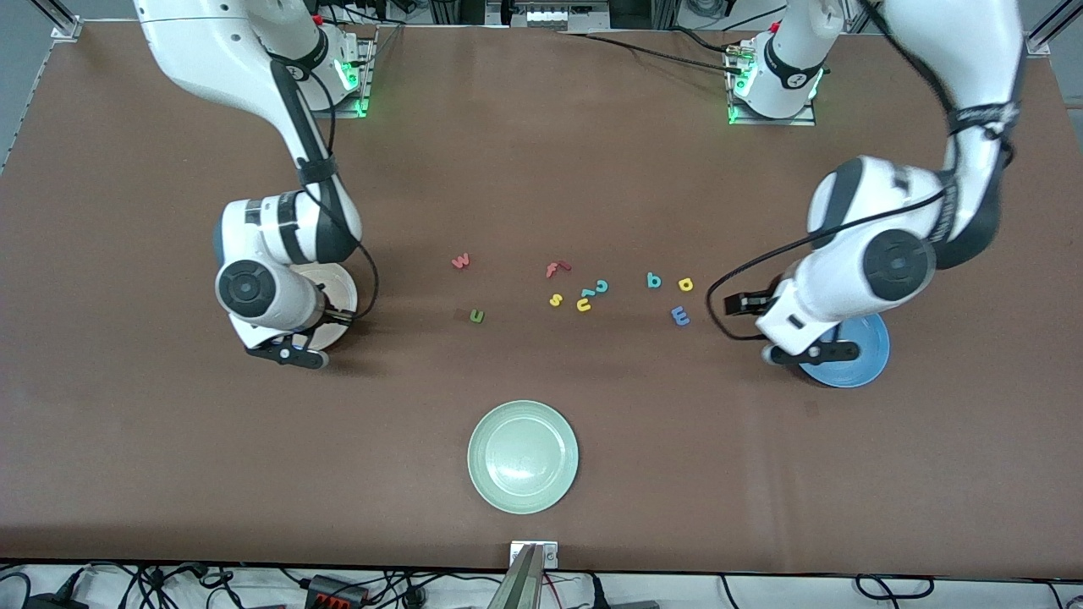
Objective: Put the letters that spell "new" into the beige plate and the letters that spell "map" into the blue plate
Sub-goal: 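Place the orange e on the beige plate while the left gripper reaches letters, then grasp the blue m with the left gripper while the right gripper returns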
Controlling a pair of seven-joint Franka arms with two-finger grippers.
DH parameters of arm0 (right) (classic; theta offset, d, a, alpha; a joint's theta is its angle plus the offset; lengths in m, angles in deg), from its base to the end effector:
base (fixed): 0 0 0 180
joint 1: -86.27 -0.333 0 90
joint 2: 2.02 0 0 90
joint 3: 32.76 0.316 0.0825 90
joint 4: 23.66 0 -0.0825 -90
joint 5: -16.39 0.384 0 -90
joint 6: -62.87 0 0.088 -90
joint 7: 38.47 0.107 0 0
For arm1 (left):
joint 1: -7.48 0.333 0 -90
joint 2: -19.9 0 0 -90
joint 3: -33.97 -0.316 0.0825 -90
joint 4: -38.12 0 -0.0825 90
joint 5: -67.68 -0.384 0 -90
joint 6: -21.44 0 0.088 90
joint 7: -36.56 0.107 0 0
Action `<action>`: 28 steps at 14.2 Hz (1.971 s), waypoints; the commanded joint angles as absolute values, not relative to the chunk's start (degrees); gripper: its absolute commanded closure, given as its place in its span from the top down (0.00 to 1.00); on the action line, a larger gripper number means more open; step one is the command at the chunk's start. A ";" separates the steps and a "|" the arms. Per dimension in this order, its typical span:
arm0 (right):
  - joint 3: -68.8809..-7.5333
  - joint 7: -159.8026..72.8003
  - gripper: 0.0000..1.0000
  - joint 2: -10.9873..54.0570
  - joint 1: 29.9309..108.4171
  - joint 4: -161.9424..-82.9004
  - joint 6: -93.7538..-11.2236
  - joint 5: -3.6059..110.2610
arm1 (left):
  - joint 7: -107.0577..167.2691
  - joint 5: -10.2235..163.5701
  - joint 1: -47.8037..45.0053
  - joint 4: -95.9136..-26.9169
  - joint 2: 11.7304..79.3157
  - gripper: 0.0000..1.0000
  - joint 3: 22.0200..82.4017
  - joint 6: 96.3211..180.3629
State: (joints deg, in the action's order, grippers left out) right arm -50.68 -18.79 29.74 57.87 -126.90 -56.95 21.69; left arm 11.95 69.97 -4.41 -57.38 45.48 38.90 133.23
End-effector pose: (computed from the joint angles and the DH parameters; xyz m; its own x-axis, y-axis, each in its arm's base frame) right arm 0.6123 0.1296 0.2332 0.9615 -0.2026 -0.1858 -0.1722 -0.9707 0.1678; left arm 0.6249 -0.1858 0.3361 0.9719 0.1562 -0.1758 0.1583 -0.9874 -0.0021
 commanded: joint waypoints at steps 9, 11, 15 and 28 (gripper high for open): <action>-49.81 -22.12 1.00 31.47 59.21 -126.95 -56.58 21.75 | 2.19 70.14 -10.72 -73.59 51.54 0.95 38.28 163.30; -48.23 -28.14 1.00 31.56 57.89 -124.31 -56.14 22.28 | 2.54 70.06 -10.19 -73.50 50.32 1.00 38.28 162.51; -42.17 -31.11 1.00 31.64 57.45 -121.14 -56.66 24.46 | 3.07 70.05 -10.02 -72.44 45.04 1.00 37.93 153.81; -41.81 3.70 0.74 41.84 47.17 -110.85 -60.35 30.10 | 0.96 70.14 -11.60 -73.59 53.82 0.38 38.28 163.21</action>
State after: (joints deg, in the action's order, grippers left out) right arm -41.59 -0.33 39.58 48.12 -113.82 -60.77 29.25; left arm 1.59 69.98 -11.24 -73.76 53.24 38.51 162.41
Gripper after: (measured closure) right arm 0.256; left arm 0.507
